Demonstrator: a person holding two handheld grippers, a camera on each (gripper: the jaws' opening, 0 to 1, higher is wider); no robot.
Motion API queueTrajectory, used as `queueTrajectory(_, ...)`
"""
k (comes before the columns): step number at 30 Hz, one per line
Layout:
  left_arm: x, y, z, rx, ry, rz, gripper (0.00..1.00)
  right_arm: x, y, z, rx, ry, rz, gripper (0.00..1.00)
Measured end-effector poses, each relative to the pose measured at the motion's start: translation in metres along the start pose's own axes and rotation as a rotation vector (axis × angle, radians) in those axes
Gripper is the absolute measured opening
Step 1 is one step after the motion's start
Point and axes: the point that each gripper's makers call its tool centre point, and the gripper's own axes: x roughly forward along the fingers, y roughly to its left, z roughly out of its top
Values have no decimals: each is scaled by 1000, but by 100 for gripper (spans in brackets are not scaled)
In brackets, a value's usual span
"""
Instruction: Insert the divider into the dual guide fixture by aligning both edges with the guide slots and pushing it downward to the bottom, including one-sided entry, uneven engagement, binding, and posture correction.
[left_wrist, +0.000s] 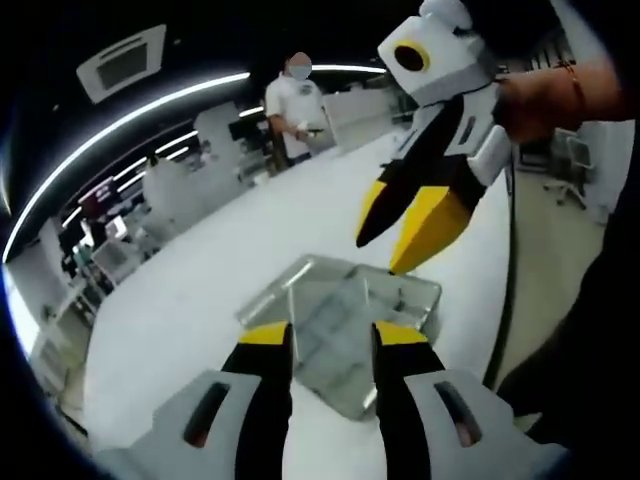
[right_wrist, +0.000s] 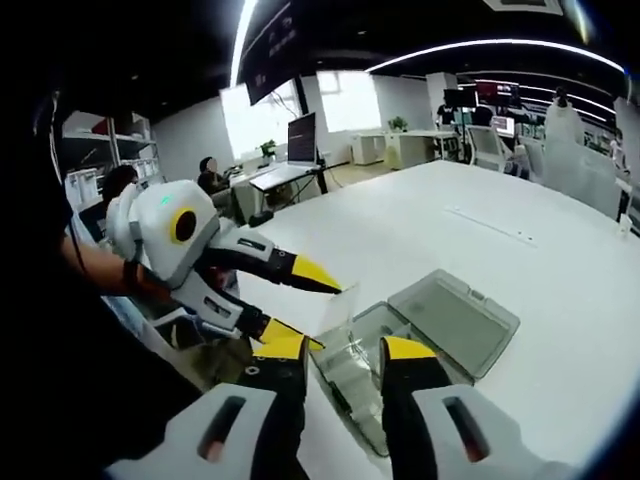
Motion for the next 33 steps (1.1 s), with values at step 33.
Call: queueTrajectory(33,2,-19,21,62,-69,-36,29,8,-1,-3,134,0,26,12)
